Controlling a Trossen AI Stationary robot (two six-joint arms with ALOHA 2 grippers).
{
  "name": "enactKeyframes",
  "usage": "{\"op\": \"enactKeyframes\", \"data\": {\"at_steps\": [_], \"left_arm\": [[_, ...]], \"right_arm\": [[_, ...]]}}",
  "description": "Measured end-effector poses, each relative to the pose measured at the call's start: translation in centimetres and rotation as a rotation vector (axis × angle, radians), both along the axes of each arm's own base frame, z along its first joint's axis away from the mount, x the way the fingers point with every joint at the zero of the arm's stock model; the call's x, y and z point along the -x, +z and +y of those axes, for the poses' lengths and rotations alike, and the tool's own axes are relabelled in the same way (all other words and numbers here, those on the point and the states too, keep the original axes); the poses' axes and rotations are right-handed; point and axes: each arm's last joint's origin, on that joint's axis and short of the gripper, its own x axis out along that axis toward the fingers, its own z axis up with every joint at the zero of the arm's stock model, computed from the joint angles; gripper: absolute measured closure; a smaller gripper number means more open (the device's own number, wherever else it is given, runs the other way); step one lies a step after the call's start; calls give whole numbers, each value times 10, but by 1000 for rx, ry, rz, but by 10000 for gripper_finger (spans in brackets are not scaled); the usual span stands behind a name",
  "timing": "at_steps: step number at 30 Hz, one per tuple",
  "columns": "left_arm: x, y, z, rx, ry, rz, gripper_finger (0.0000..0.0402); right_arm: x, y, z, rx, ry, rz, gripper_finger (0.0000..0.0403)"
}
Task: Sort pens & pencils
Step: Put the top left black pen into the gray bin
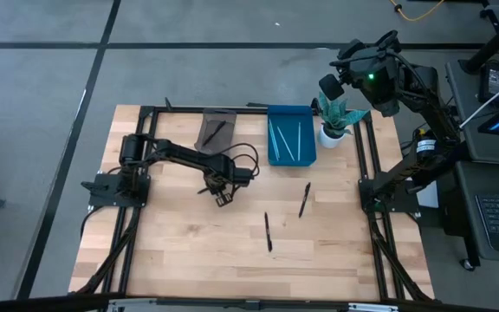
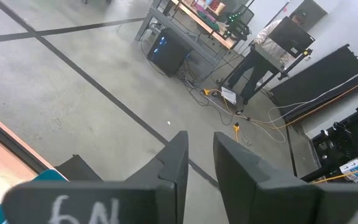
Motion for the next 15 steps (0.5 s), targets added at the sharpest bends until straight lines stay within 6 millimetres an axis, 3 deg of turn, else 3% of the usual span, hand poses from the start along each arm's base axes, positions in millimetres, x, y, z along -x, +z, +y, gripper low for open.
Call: {"op": "enactKeyframes", "data": {"at_steps": [8,15], "left_arm": [[-8,12,-8,38,12,-16,381],[-14,29,-13,23,40,-19,364]], "right_arm": [[0,0,0,0,0,0,325],[0,0,0,0,1,1,325]]}}
